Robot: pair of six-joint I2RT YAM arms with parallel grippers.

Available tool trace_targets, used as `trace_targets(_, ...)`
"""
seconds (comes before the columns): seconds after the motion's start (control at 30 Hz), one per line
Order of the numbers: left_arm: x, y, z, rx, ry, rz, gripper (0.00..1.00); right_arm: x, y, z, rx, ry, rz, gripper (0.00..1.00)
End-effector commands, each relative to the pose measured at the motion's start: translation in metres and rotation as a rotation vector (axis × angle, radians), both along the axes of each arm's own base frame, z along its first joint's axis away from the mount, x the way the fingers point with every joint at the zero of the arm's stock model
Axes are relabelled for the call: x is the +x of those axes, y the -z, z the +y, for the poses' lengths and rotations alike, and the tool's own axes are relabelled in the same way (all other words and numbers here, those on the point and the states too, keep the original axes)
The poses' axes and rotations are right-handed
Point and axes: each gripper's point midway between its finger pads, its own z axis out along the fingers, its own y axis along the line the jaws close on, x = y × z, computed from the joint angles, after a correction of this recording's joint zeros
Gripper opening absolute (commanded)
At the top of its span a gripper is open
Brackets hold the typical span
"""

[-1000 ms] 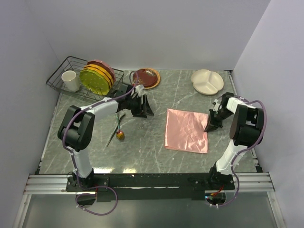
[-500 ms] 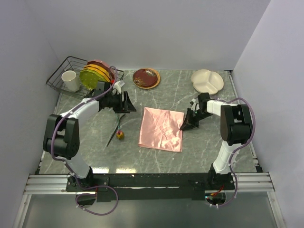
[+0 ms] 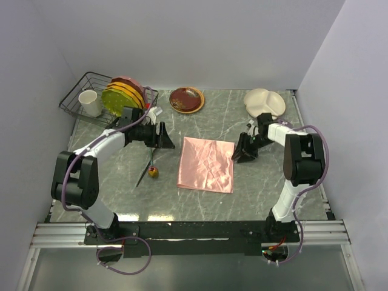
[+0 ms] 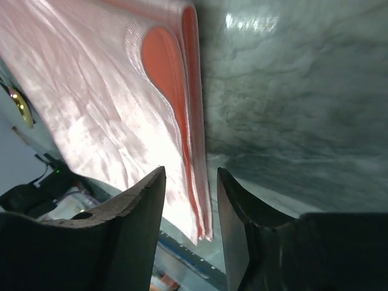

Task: Fold the napkin into a case and place the utensils inside
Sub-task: Move the square-folded napkin to the center of the board, then smooth out the square-folded napkin at the center of the board.

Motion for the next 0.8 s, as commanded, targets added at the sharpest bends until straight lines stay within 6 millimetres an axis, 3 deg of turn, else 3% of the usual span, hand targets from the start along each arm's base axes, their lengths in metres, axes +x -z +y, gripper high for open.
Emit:
trace_targets(0.0,-0.008,-0.030,-0.009,-0.081,0.086,-0.127,0.72,0.037,-0.041,-0.025,-0.131,-0.069,-0.223,0.47)
trace_targets(0.07,-0.010,-0.032,-0.011,-0.106,0.100,-0.144,0.71,0.048,-0.056,-0.024,-0.129,-0.090,-0.298,0.46)
trace_targets(0.2,-0.014,-0.031,-0.023,-0.151,0.118,-0.151,0.64,0.052,-0.075,-0.002,-0.015,-0.125,-0.337,0.44)
trace_targets(0.37,-0.010,-0.017,-0.047,-0.138,0.158,-0.132,0.56,0.061,-0.066,0.012,0.015,-0.141,-0.309,0.31)
trace_targets(0.5,-0.013,-0.005,-0.068,-0.137,0.198,-0.110,0.53,0.070,-0.049,0.014,0.015,-0.136,-0.274,0.26)
trace_targets(0.77,-0.022,0.028,-0.078,-0.113,0.248,-0.036,0.51,0.099,-0.024,0.016,0.012,-0.055,-0.249,0.24)
